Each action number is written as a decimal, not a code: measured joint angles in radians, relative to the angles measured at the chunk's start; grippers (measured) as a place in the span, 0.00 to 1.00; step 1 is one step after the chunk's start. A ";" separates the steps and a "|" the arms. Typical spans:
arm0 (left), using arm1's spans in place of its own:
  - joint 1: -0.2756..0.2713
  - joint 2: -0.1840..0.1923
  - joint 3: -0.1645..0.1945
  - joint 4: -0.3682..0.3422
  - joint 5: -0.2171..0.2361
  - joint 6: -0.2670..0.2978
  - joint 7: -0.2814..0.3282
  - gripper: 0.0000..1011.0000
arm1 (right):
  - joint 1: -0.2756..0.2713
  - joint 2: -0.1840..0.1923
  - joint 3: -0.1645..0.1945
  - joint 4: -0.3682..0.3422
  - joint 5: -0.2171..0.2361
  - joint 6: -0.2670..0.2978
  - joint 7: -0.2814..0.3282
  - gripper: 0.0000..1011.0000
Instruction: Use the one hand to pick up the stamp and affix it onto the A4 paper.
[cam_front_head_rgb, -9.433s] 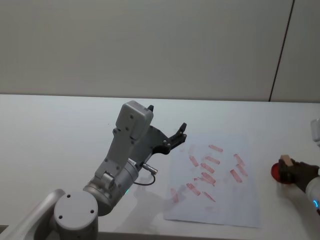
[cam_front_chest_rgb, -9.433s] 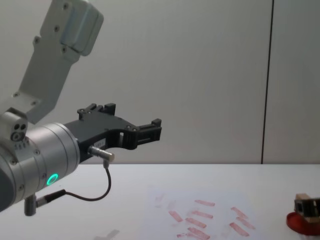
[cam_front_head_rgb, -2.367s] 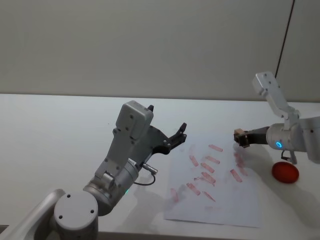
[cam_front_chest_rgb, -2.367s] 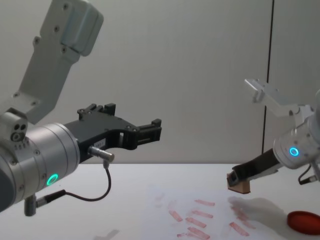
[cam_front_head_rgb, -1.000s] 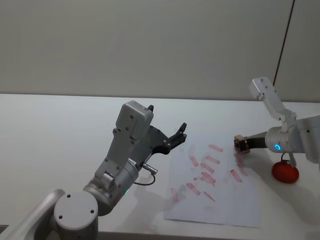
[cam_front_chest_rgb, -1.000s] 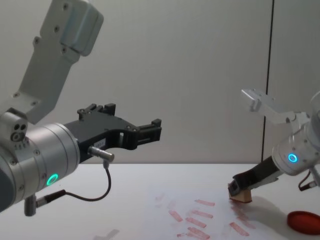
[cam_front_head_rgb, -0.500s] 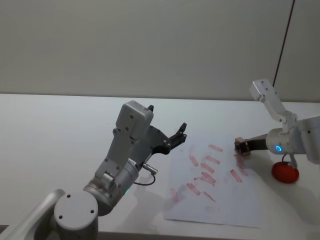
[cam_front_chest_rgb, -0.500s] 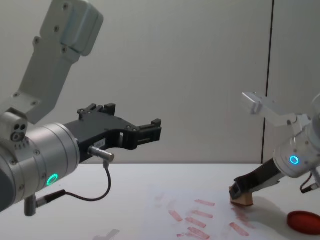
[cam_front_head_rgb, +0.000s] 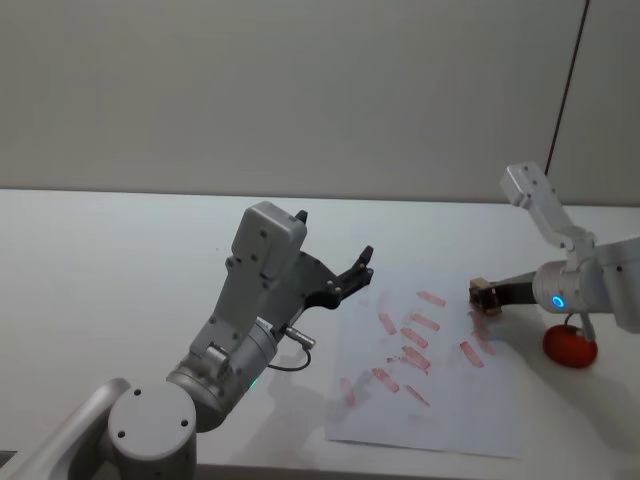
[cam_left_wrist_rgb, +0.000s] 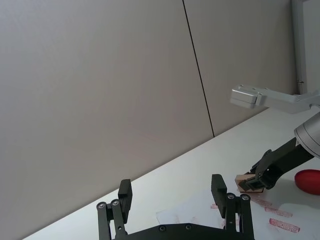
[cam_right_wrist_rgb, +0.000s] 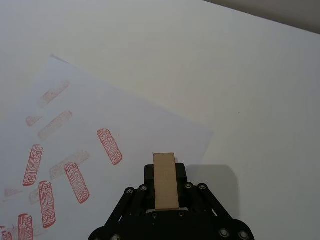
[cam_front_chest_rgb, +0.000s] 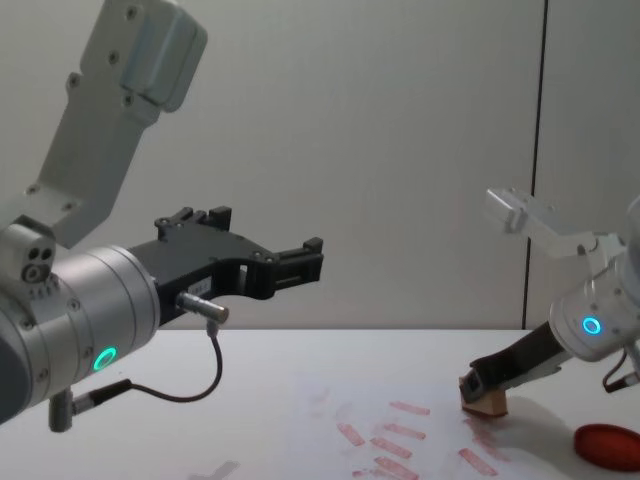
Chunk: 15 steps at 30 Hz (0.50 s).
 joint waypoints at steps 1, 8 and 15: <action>0.000 0.000 0.000 0.000 0.000 0.000 0.000 0.99 | -0.001 0.000 0.000 -0.001 0.001 0.000 0.000 0.22; 0.000 0.000 0.000 0.000 0.000 0.000 0.000 0.99 | -0.016 0.004 0.001 -0.018 0.011 0.000 -0.004 0.22; 0.000 0.000 0.000 0.000 0.000 0.000 0.000 0.99 | -0.038 0.009 -0.001 -0.038 0.019 -0.002 -0.006 0.22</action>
